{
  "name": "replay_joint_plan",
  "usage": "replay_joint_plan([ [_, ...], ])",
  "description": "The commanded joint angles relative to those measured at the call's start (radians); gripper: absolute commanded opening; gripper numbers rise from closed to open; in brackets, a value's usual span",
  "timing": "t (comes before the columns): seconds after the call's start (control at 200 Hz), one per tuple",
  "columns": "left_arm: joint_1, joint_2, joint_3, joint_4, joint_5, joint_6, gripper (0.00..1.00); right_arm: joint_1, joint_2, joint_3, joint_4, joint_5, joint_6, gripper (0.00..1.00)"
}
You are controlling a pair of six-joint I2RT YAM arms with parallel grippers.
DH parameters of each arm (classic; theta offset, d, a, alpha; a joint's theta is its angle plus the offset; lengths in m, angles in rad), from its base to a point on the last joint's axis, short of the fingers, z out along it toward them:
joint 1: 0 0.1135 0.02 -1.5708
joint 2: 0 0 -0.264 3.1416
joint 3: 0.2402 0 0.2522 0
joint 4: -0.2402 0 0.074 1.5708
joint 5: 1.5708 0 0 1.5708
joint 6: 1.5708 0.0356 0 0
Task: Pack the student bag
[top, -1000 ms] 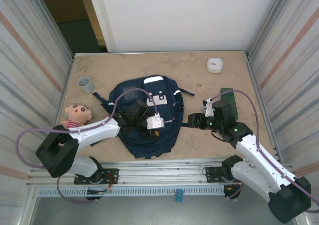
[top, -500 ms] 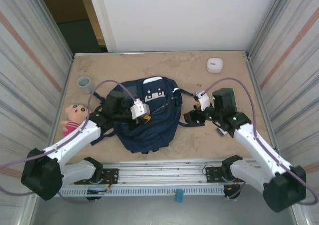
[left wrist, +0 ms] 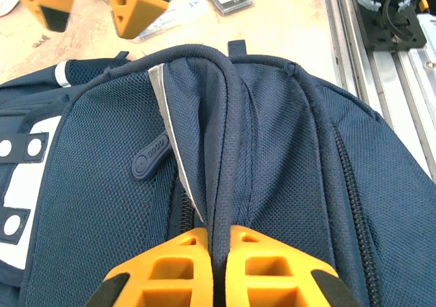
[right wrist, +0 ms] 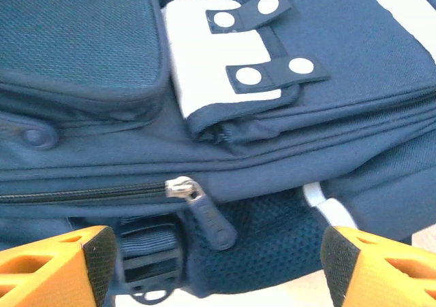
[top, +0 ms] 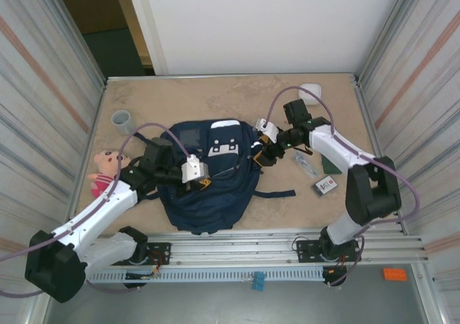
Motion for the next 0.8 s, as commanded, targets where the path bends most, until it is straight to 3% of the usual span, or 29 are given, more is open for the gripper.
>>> replay_joint_plan([
  [0.0,0.003,-0.034,0.011,0.009,0.023,0.070,0.00,-0.007,0.089,0.087,-0.138,-0.071,-0.184,0.78],
  [0.155,0.004,-0.025,-0.002,0.040,-0.006,0.071,0.00,0.003,0.212,0.192,-0.276,-0.073,-0.268,0.75],
  [0.531,0.011,-0.002,0.019,0.090,-0.009,0.052,0.00,0.050,0.337,0.264,-0.375,-0.039,-0.304,0.65],
  [0.636,0.018,0.007,0.013,0.118,-0.005,0.041,0.00,0.058,0.337,0.279,-0.445,-0.071,-0.331,0.54],
  [0.797,0.020,0.017,0.013,0.122,-0.024,0.039,0.00,0.055,0.326,0.300,-0.510,-0.126,-0.327,0.27],
])
